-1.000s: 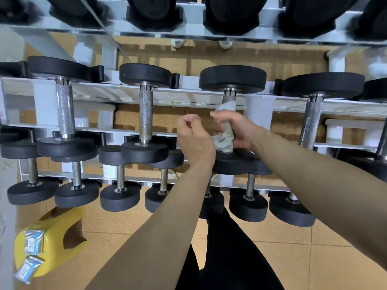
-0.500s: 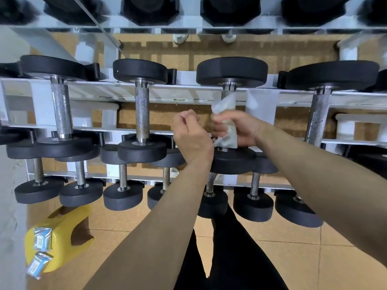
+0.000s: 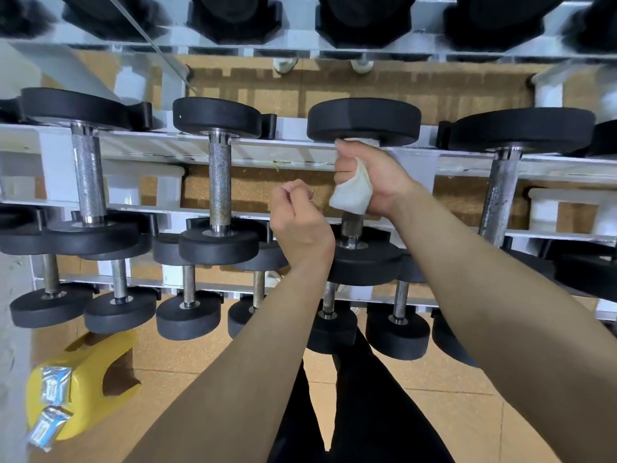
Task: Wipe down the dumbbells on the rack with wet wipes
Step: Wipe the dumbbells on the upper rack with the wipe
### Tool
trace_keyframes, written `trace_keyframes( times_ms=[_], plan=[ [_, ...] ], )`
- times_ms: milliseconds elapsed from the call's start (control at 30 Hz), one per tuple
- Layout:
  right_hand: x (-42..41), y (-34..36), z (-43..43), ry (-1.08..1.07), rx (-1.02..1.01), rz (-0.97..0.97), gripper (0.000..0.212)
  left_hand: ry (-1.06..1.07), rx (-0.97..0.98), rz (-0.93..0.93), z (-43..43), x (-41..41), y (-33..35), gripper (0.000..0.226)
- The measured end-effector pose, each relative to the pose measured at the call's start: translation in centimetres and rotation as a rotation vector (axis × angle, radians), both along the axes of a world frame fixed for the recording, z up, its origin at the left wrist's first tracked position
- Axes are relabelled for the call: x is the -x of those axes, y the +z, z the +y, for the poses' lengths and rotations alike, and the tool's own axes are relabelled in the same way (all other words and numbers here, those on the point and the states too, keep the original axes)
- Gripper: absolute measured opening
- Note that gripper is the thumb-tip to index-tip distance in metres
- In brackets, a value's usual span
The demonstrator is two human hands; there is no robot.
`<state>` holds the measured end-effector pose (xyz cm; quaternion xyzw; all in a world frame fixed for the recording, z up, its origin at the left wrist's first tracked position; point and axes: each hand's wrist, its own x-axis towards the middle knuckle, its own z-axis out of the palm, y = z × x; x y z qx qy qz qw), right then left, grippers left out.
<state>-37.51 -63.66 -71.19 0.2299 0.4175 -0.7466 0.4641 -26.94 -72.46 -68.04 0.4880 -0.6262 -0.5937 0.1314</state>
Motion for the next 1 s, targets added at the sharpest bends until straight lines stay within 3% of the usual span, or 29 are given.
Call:
trace_keyframes(
  times_ms=[100, 167, 267, 333, 400, 500, 600, 667, 733, 800, 867, 933, 1000],
  plan=[
    [-1.1, -1.3, 0.5, 0.149, 0.298, -0.11, 0.035, 0.008, 0.001, 0.001, 0.2, 0.0, 0.2, 0.02],
    [-2.5, -1.7, 0.9, 0.267, 0.323, -0.084, 0.036, -0.004, 0.0, 0.01, 0.1, 0.1, 0.1, 0.021],
    [-4.2, -0.7, 1.5, 0.32, -0.003, 0.008, 0.025, -0.022, 0.0, 0.018, 0.0, 0.0, 0.0, 0.022],
    [-4.8, 0.4, 1.4, 0.376, -0.314, 0.197, 0.015, -0.032, -0.025, 0.019, 0.1, 0.1, 0.3, 0.021],
    [-5.1, 1.1, 0.9, 0.47, -0.606, 0.358, 0.019, -0.029, -0.032, 0.012, 0.2, 0.2, 0.5, 0.02],
    [-4.8, 1.8, -0.4, 0.308, -0.818, 0.424, 0.02, -0.029, -0.032, -0.01, 0.0, 0.2, 0.3, 0.018],
    [-2.7, 1.9, -2.4, 0.011, -0.82, 0.314, 0.026, -0.026, -0.014, -0.025, 0.0, 0.2, 0.3, 0.019],
    [-1.0, 2.0, -2.5, -0.045, -0.772, 0.235, 0.03, -0.03, -0.009, -0.033, 0.1, 0.2, 0.6, 0.02],
    [-0.4, 1.7, -1.6, -0.045, -0.445, 0.131, 0.016, -0.026, -0.012, -0.037, 0.1, 0.2, 0.4, 0.021],
    [-0.8, 1.4, -0.4, -0.02, -0.053, -0.01, 0.026, -0.022, -0.004, -0.03, 0.1, 0.1, 0.3, 0.02],
    [-1.8, 1.1, 0.6, 0.101, 0.098, -0.039, 0.03, -0.018, 0.008, -0.02, 0.1, 0.1, 0.4, 0.02],
    [-3.3, 0.6, 1.3, 0.295, 0.015, 0.024, 0.027, -0.028, 0.021, -0.009, 0.1, 0.0, 0.3, 0.022],
    [-4.5, 0.9, 1.6, 0.393, -0.176, 0.125, 0.009, -0.037, 0.02, 0.003, 0.1, 0.0, 0.3, 0.022]
  ],
)
